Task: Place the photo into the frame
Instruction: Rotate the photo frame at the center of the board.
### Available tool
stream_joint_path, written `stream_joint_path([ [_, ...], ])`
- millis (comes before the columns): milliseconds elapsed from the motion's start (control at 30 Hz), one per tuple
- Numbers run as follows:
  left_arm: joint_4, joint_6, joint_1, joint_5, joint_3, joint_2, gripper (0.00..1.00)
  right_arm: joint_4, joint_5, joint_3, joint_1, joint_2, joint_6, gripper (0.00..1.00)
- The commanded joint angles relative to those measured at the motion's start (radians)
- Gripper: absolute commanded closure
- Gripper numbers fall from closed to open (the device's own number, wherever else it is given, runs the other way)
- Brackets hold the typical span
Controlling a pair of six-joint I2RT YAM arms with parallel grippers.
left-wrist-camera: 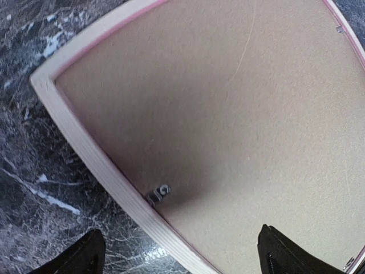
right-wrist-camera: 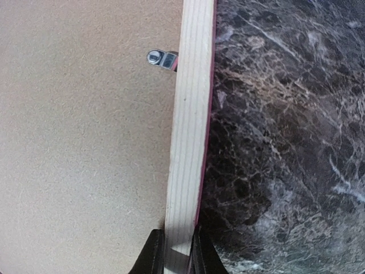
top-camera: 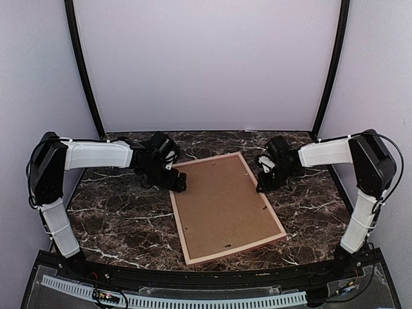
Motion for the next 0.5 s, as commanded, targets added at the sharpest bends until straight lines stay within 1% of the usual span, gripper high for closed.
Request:
stream_joint_path([
  [0, -0.021, 0.119, 0.032, -0.018, 0.071, -0.042, 0.04, -0.058, -0.029, 0.074, 0.001, 0.053, -0.162, 0.91],
  [133, 0.017, 0.190, 0.083, 0.059, 0.105, -0.023, 0.02, -0.075, -0.109, 0.131, 0.006, 0.081, -0.274, 0.92],
  [200, 0.024, 0.260, 0.098, 0.108, 0.130, 0.000, 0.02, -0.102, -0.129, 0.167, 0.012, 0.108, -0.331, 0.91],
  [300, -0.003, 0.323, 0.109, 0.111, 0.183, 0.071, 0.02, -0.139, -0.150, 0.230, 0.019, 0.166, -0.402, 0.88],
  [333, -0.022, 0.359, 0.116, 0.108, 0.213, 0.090, 0.02, -0.154, -0.157, 0.263, 0.020, 0.188, -0.418, 0.87],
  [400, -0.048, 0.387, 0.130, 0.096, 0.257, 0.135, 0.02, -0.172, -0.175, 0.303, 0.021, 0.220, -0.437, 0.84],
  [467, -0.053, 0.408, 0.147, 0.105, 0.283, 0.167, 0.02, -0.171, -0.203, 0.323, 0.022, 0.231, -0.445, 0.79],
])
